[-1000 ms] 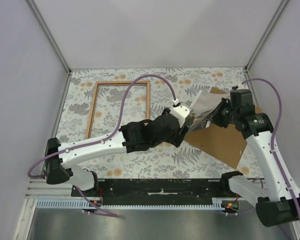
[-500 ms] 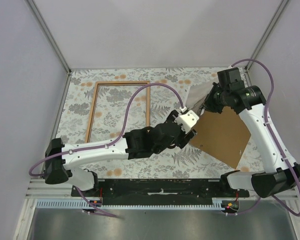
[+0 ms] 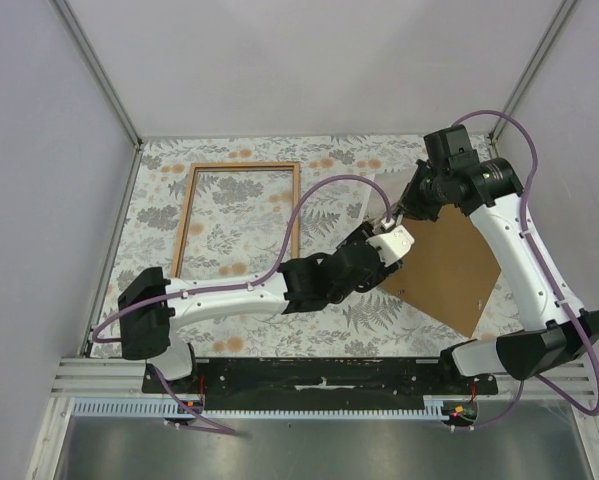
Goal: Put the photo into the frame
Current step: Pass from the right arm to the left
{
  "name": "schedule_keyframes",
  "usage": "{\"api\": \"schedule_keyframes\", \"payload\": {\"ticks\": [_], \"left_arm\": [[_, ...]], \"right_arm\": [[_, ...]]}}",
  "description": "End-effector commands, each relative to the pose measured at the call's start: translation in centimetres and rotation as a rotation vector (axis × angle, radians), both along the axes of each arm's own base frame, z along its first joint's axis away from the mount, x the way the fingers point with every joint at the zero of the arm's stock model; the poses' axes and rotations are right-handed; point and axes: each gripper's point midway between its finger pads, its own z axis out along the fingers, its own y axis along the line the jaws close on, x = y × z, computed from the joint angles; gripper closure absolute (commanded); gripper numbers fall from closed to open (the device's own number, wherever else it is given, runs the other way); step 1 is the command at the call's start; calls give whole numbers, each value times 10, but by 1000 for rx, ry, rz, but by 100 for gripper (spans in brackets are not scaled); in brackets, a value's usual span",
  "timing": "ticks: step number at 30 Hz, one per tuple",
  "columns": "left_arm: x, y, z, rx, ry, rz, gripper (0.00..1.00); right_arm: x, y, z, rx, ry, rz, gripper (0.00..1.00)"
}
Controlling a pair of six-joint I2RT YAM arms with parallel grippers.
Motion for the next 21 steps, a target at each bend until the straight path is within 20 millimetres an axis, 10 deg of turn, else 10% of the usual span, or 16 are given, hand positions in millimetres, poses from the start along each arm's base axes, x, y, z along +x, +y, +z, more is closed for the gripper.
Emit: {"api": "schedule_keyframes", "payload": {"ticks": [1, 16, 21], "left_arm": [[26, -9, 47, -117, -98, 36, 33], [36, -21, 44, -160, -133, 17, 55], [42, -18, 45, -178, -142, 57, 89]], "right_arm": [[1, -1, 12, -6, -22, -13, 100], [6, 7, 18, 4, -14, -14, 100], [7, 9, 19, 3, -14, -6, 100]]}}
